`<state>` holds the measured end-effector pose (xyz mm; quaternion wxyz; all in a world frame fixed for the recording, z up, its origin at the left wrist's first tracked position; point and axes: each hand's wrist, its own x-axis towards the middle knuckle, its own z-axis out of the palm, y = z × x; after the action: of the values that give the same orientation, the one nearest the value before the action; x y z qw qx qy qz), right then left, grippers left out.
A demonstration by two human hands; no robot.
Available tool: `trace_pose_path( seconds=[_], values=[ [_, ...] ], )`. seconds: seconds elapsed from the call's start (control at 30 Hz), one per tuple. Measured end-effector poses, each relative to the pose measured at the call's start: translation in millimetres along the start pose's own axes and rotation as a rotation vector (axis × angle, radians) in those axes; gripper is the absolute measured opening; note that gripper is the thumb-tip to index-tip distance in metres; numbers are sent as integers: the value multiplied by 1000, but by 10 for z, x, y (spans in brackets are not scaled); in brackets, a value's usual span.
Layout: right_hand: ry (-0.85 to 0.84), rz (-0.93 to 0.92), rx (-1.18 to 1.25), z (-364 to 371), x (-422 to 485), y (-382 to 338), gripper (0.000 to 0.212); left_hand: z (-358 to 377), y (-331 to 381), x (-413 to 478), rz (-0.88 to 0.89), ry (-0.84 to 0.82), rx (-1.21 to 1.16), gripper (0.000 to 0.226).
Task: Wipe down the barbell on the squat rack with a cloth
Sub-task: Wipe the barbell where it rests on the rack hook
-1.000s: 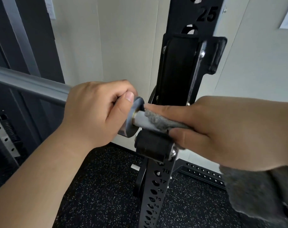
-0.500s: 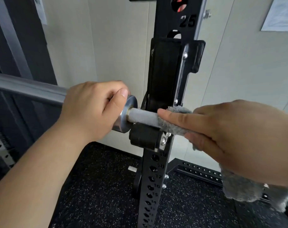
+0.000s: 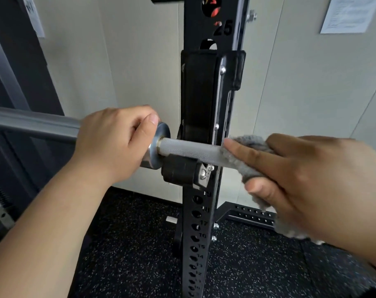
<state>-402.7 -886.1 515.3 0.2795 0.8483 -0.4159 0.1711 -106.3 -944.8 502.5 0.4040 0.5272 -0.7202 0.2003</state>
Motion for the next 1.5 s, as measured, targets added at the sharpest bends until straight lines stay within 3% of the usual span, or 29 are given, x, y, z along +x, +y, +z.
trace_pose_path(
  seconds=[0.23, 0.47, 0.63, 0.73, 0.83, 0.93, 1.0, 1.1, 1.2, 1.37, 1.5],
  values=[
    [116, 80, -84, 202, 232, -357, 59, -4, -37, 0, 12, -3, 14, 54],
    [133, 390, -117, 128, -39, -211, 59, 15, -34, 12, 13, 18, 15, 55],
    [175, 263, -193, 278, 228, -391, 43, 8, -35, 11, 10, 3, 41, 57],
    [68, 354, -118, 159, 96, -261, 56, 4, -44, 21, 17, -12, 44, 60],
    [107, 426, -149, 143, 86, -240, 56, -9, -46, 49, 15, -16, 43, 62],
    [171, 323, -207, 298, 224, -378, 42, -3, -48, 56, 16, -37, 55, 67],
    [163, 274, -204, 301, 250, -365, 43, -22, -38, 40, 14, -37, 45, 65],
    [76, 366, -191, 136, 86, -209, 56, -25, -15, 40, 3, -69, 39, 63],
    [147, 459, -187, 115, -8, -221, 57, -17, -13, 43, -8, -46, 52, 63],
    [182, 264, -162, 310, 229, -418, 40, -28, 12, 37, -2, -51, 60, 62],
    [-33, 308, -76, -35, 147, -262, 56, -37, -8, 36, 0, -83, 54, 62]
  ],
)
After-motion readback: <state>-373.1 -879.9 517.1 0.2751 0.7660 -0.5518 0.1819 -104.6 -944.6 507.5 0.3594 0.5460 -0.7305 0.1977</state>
